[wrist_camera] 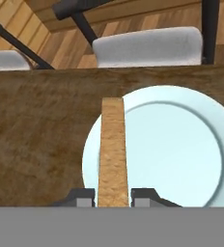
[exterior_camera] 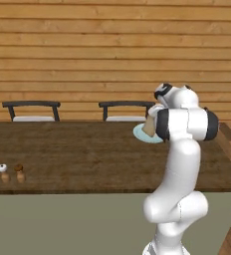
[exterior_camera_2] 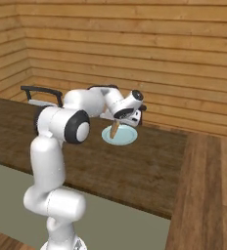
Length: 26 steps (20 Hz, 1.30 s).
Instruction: Start the toaster. Once the lever pops up, take the bread to the plate on the dining counter.
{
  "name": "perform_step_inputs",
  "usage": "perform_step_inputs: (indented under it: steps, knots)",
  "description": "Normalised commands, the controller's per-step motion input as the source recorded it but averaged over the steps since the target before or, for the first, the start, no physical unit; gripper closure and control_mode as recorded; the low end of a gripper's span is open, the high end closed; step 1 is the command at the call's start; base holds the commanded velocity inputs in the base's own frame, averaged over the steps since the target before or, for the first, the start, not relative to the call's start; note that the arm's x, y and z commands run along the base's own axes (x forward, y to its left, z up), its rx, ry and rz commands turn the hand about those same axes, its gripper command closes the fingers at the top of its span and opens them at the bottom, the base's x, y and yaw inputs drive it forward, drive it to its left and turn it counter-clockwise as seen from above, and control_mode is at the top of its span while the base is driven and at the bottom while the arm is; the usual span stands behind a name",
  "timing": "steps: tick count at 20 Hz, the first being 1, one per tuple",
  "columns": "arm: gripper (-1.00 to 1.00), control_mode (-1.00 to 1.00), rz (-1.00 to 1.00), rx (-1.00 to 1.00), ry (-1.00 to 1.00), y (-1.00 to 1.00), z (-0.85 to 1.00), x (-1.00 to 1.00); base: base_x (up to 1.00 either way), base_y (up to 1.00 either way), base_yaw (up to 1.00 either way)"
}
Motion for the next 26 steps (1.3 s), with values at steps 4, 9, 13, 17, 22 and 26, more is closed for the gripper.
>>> perform_step_inputs:
  steps: [4, 9, 13, 17, 22, 26]
  knots:
    - [1.00, -1.00, 0.00, 0.04, 0.00, 0.00, -0.09, 0.17, 0.00, 0.00, 0.00]
    - [1.00, -1.00, 0.00, 0.08, 0.00, 0.00, -0.17, 0.13, 0.00, 0.00, 0.00]
    - [1.00, -1.00, 0.00, 0.05, 0.00, 0.00, -0.19, 0.19, 0.00, 0.00, 0.00]
    - [1.00, -1.00, 0.00, 0.00, 0.00, 0.00, -0.19, 0.19, 0.00, 0.00, 0.00]
    - [1.00, -1.00, 0.00, 0.00, 0.00, 0.00, -0.26, 0.00, 0.00, 0.00, 0.00]
    - [1.00, -1.00, 0.00, 0.00, 0.00, 0.00, -0.35, -0.13, 0.00, 0.00, 0.00]
